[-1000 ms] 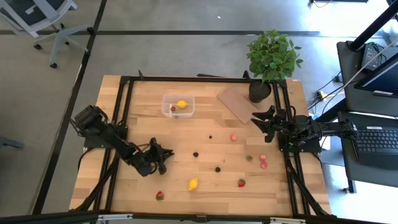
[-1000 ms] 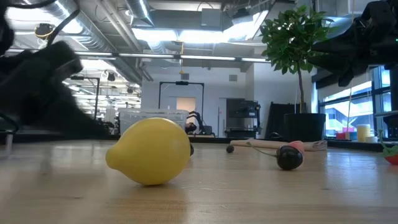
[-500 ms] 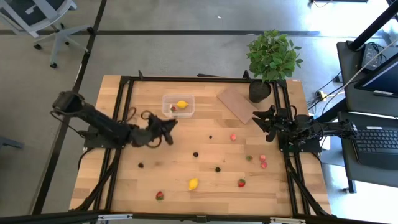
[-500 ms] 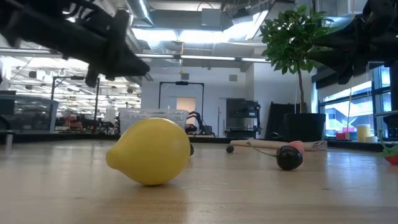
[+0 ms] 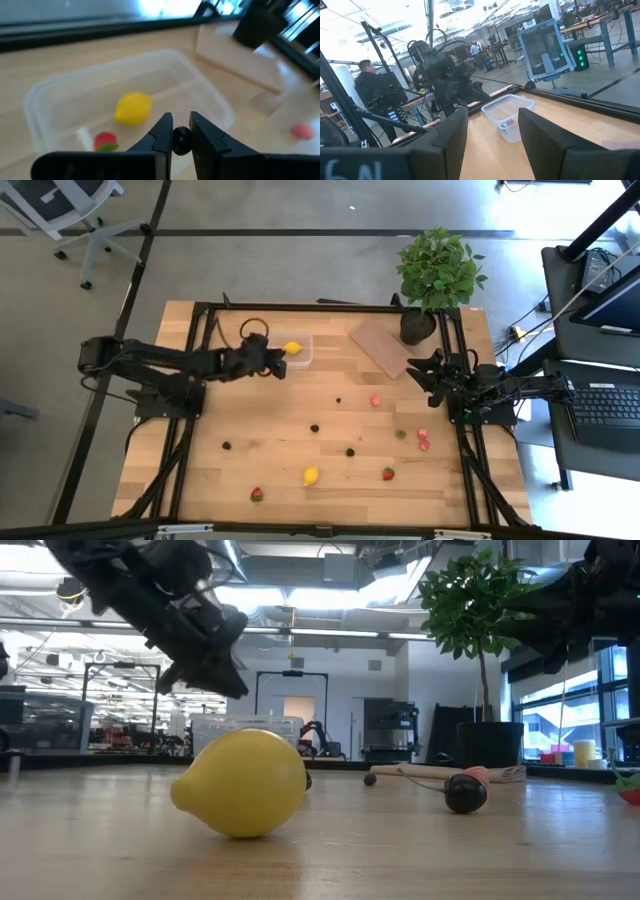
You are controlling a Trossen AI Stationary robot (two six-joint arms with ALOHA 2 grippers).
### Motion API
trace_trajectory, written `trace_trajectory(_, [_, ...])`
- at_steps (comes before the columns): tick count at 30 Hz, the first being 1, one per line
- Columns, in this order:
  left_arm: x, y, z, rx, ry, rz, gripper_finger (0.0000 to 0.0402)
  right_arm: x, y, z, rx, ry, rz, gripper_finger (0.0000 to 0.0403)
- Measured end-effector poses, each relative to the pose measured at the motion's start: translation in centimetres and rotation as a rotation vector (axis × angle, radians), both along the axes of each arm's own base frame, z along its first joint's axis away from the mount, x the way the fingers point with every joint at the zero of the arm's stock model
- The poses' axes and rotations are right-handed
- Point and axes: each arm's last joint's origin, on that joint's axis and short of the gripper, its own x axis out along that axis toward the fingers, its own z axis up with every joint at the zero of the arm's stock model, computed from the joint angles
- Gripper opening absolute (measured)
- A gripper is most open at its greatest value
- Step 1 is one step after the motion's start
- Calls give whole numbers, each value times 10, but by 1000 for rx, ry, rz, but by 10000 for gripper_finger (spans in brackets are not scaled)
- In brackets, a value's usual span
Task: Pick and placing Produce into tupperware
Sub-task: Put the blueberry into the transparent bin
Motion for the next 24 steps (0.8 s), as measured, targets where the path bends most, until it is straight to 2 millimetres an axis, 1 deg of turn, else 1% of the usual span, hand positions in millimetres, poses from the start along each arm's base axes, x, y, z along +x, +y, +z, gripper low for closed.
trace_trajectory(6, [-4,21,10,-122,95,-9,40,0,0,1,0,-5,0,178])
trace_trajectory(11, [-6,38,11,-199,147,8,40,0,0,1,-2,-4,-1,178])
trace_trajectory(16, [5,54,7,-255,195,-44,39,0,0,0,-2,-4,-2,178])
trace_trajectory(24, [25,71,2,-353,430,-69,41,0,0,3,3,-27,-1,178])
